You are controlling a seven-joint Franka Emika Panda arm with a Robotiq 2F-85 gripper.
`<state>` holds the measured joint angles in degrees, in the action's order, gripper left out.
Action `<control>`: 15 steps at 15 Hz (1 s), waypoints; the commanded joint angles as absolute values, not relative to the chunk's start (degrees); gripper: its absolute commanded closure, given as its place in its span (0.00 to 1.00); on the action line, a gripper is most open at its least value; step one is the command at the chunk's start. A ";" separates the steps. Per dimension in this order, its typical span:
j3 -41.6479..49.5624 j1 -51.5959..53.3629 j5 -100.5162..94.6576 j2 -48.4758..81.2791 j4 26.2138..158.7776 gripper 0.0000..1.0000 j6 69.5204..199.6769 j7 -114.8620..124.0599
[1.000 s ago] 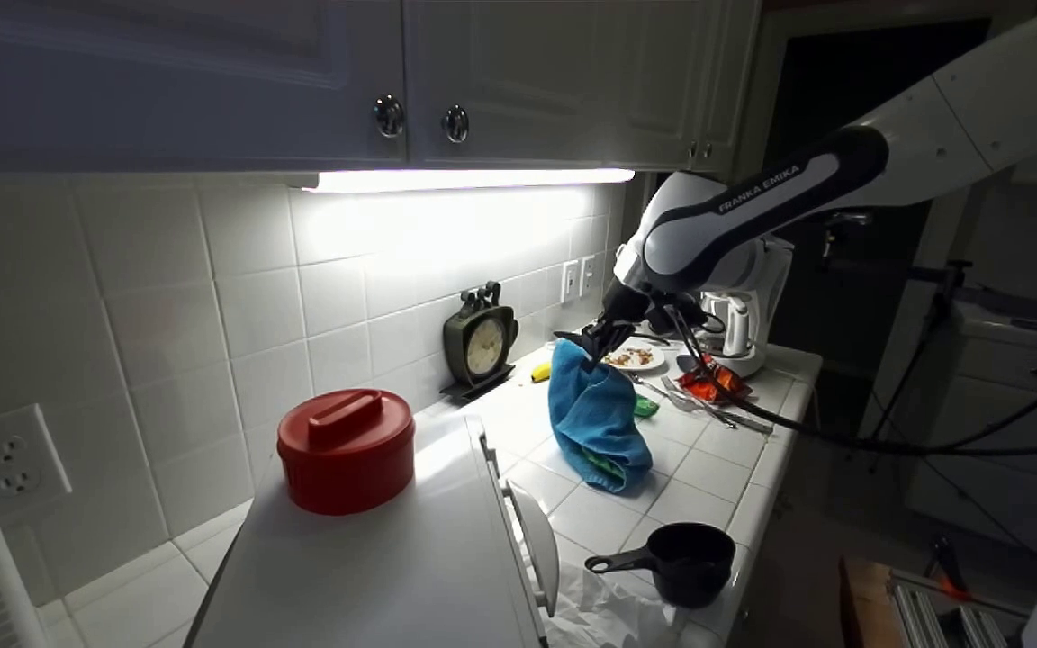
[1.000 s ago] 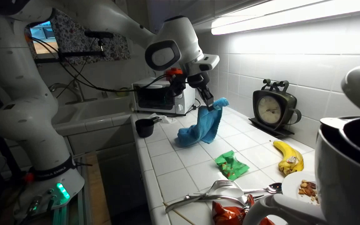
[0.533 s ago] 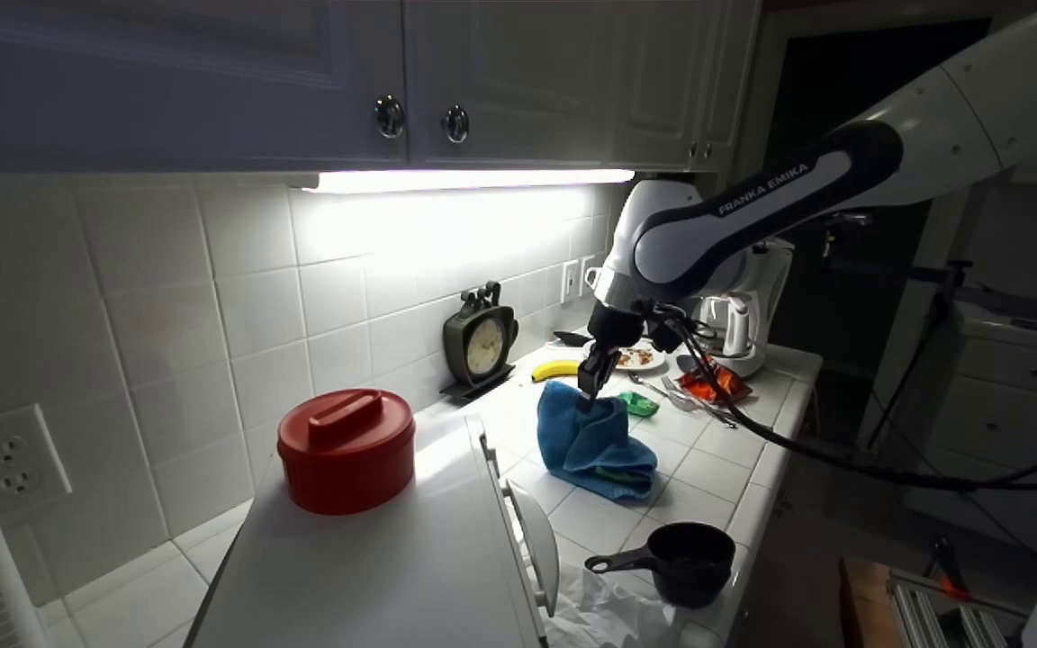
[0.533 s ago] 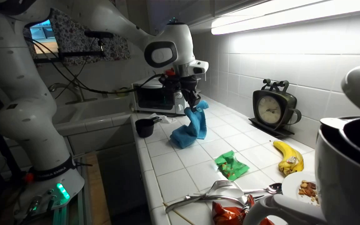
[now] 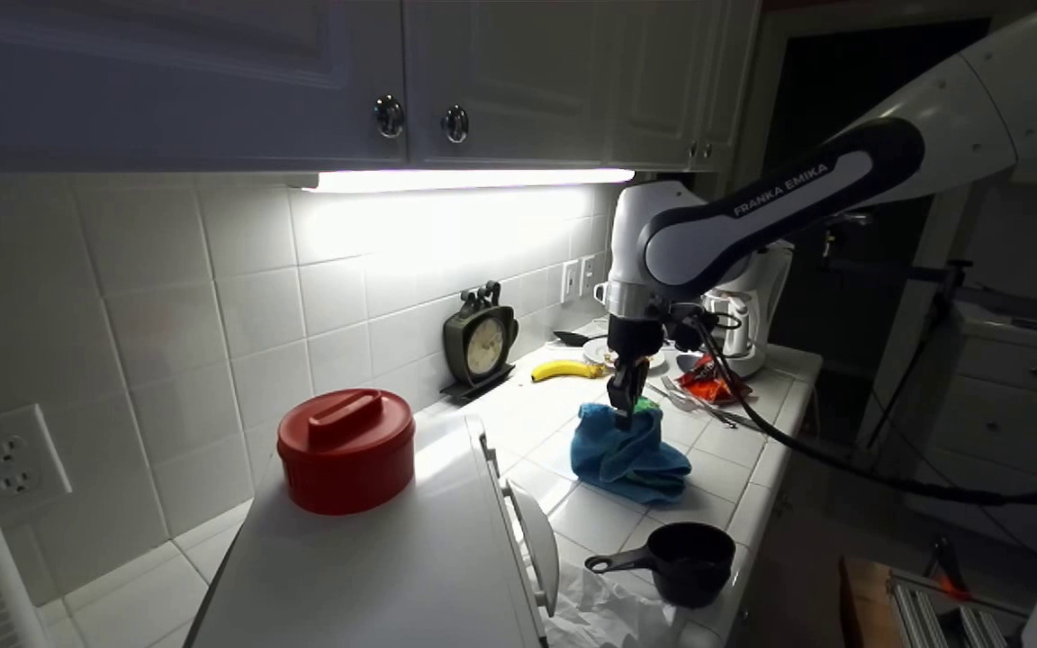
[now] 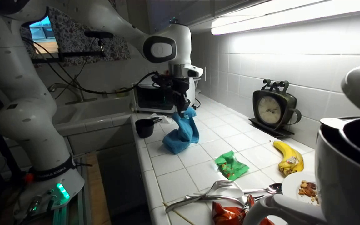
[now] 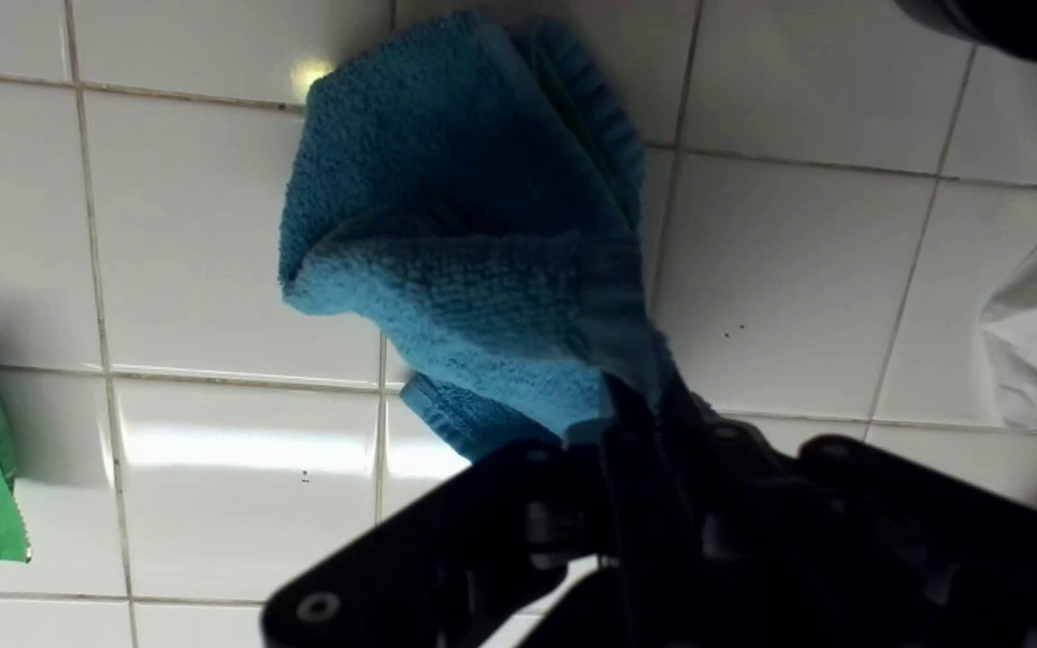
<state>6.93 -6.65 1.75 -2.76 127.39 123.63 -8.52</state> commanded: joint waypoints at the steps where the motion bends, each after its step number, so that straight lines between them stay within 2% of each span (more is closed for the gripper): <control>1: 6.53 -6.59 -1.32 -3.98 127.84 0.94 119.99 -2.15; 2: 6.48 -6.54 -1.34 -3.91 127.75 0.93 119.17 -1.16; 3: 6.42 -6.50 -1.48 -3.84 127.65 0.72 118.45 0.17; 6: 6.23 -6.41 -1.04 -3.92 127.30 0.60 115.56 3.22; 14: 5.61 -6.12 -0.08 -3.78 126.50 0.03 107.76 7.79; 15: 5.64 -6.14 -0.13 -3.72 126.37 0.01 107.27 8.30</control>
<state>5.88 -6.36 0.52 -2.97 127.10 110.42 6.09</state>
